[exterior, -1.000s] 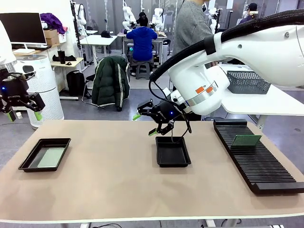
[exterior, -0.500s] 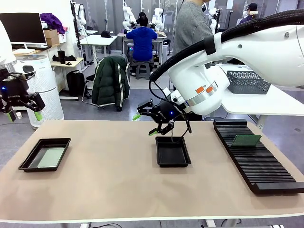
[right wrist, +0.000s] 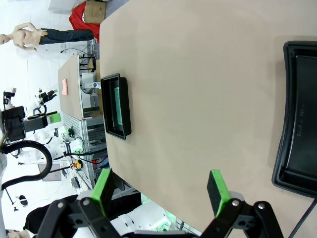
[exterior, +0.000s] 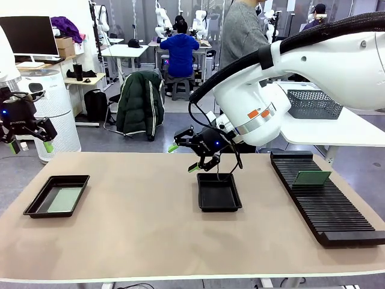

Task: Inspect and transfer BCBs to ESD trays.
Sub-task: Pick up the Blank PCB from the PCB Rack and place it in the right ESD tray.

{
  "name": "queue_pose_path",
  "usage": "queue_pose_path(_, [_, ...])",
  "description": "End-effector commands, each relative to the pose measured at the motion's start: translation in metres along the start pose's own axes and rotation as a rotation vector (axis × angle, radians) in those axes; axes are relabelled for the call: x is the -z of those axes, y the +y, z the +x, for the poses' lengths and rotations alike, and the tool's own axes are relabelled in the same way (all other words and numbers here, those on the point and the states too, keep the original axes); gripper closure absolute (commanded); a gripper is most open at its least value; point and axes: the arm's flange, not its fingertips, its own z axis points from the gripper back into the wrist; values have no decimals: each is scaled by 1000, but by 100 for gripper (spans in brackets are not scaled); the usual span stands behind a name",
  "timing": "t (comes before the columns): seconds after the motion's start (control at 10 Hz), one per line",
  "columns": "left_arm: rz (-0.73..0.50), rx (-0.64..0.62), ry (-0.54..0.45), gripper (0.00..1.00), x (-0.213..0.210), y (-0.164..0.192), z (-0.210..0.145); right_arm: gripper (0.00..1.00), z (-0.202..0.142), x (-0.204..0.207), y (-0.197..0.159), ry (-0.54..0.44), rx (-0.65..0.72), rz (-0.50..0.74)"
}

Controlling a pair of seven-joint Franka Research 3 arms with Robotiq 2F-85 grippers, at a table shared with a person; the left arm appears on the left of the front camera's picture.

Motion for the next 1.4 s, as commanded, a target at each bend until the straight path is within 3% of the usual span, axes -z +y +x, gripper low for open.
queue_pose_path(0.0, [1,2,-6,0,3,-1,0,0,-1,0,3,-14,15,-10])
queue_pose_path(0.3, [1,2,-6,0,3,-1,0,0,0,0,0,0,0,0])
queue_pose_path(0.7, [1,2,-6,0,3,-1,0,0,-9,-111,9,-52,-123,-85])
queue_pose_path(1.0, [1,2,-6,0,3,-1,0,0,4,-194,3,-19,-253,-171])
queue_pose_path(1.3, [1,2,-6,0,3,-1,0,0,26,-261,-11,90,-398,-279])
